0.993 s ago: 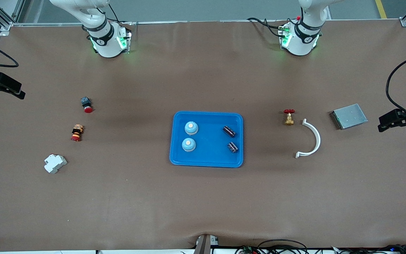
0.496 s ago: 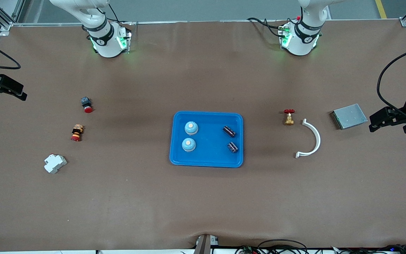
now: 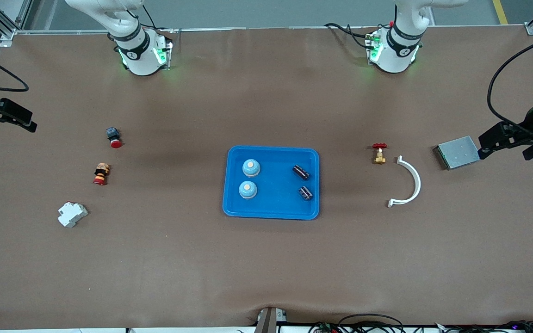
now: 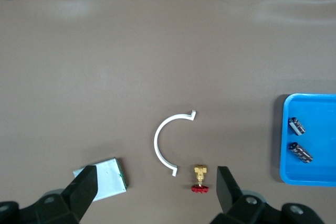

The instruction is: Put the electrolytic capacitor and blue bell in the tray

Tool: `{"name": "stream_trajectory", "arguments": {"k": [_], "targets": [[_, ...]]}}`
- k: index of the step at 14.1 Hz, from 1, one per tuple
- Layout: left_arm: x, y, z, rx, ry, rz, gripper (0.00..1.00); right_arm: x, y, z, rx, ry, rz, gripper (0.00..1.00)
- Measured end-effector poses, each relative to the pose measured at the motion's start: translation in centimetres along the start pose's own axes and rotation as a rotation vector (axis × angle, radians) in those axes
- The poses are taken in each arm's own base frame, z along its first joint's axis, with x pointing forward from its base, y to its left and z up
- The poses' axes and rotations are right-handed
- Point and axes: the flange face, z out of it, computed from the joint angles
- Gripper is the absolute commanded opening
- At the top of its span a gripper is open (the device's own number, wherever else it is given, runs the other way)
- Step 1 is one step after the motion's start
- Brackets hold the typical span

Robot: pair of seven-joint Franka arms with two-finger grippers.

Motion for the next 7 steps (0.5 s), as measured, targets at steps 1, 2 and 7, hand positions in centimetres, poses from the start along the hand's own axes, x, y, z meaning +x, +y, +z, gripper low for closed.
{"name": "stream_trajectory", "arguments": {"k": [1, 2, 7], "targets": [[-0.4, 0.0, 0.5, -0.001, -0.013, -0.019, 1.0, 0.0, 0.0, 0.0, 0.0, -0.001, 0.0, 1.0], [-1.0, 0.2, 1.0, -0.002, -0.029, -0.023, 1.0, 0.0, 0.0, 0.1, 0.0, -0.002, 0.0, 1.0], [-4.0, 0.9, 0.9, -0.011, -0.008, -0.01, 1.0, 0.3, 0.1, 0.1, 0.0, 0.026, 0.003, 1.0]]}}
